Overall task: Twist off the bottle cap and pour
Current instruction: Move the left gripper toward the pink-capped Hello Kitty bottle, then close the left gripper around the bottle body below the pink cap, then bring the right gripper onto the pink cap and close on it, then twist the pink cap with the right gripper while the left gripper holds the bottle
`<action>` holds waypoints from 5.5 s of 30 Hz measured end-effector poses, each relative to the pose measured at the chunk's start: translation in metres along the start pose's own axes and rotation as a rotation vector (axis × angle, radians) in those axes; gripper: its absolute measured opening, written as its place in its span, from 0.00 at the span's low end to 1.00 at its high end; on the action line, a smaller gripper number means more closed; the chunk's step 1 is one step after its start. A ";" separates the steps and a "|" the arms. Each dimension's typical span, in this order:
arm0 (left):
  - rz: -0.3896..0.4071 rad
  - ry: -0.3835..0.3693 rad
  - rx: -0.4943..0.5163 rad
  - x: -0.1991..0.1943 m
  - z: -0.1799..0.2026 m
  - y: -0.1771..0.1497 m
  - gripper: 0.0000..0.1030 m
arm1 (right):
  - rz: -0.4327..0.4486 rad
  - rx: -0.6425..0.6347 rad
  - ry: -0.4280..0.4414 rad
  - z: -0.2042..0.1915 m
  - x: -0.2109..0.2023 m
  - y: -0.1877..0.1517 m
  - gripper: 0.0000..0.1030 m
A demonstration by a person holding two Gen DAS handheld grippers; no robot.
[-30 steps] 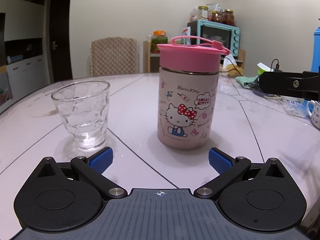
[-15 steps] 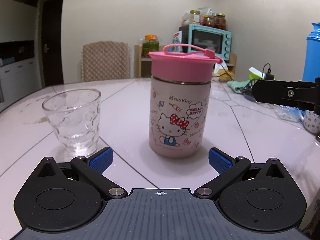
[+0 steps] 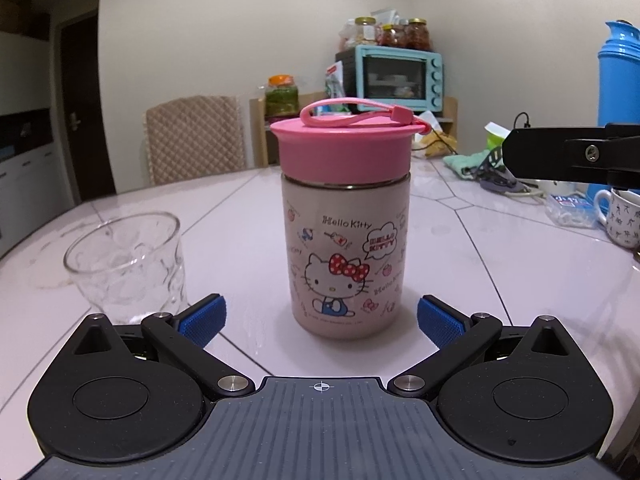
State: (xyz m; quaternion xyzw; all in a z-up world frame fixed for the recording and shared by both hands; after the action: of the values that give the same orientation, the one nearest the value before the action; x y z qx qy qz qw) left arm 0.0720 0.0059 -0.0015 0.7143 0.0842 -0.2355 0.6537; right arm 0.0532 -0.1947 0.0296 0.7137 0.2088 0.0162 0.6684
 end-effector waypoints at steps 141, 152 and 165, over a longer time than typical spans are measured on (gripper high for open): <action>0.101 -0.471 0.181 0.066 -0.026 0.016 0.87 | -0.074 -0.151 0.193 -0.035 0.070 0.003 0.83; 0.107 -0.482 0.186 0.067 -0.027 0.015 0.87 | -0.081 -0.179 0.287 -0.021 0.077 0.007 0.82; 0.106 -0.483 0.188 0.068 -0.027 0.014 0.87 | -0.128 -0.306 0.739 0.030 0.111 0.026 0.82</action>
State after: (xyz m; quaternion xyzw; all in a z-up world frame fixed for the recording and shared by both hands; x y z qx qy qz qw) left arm 0.1440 0.0170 -0.0181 0.6983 -0.1341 -0.3712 0.5971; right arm 0.1710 -0.1885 0.0230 0.5377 0.4742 0.2608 0.6465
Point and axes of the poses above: each gripper's, at about its wrist camera, not at the fingertips, and x roughly the way its jaws point, z to its right, y to its top, the point moved 1 cm from there along x, roughly the way its jaws point, and after that the axes turned 3 degrees about -y, right-handed, at the moved point
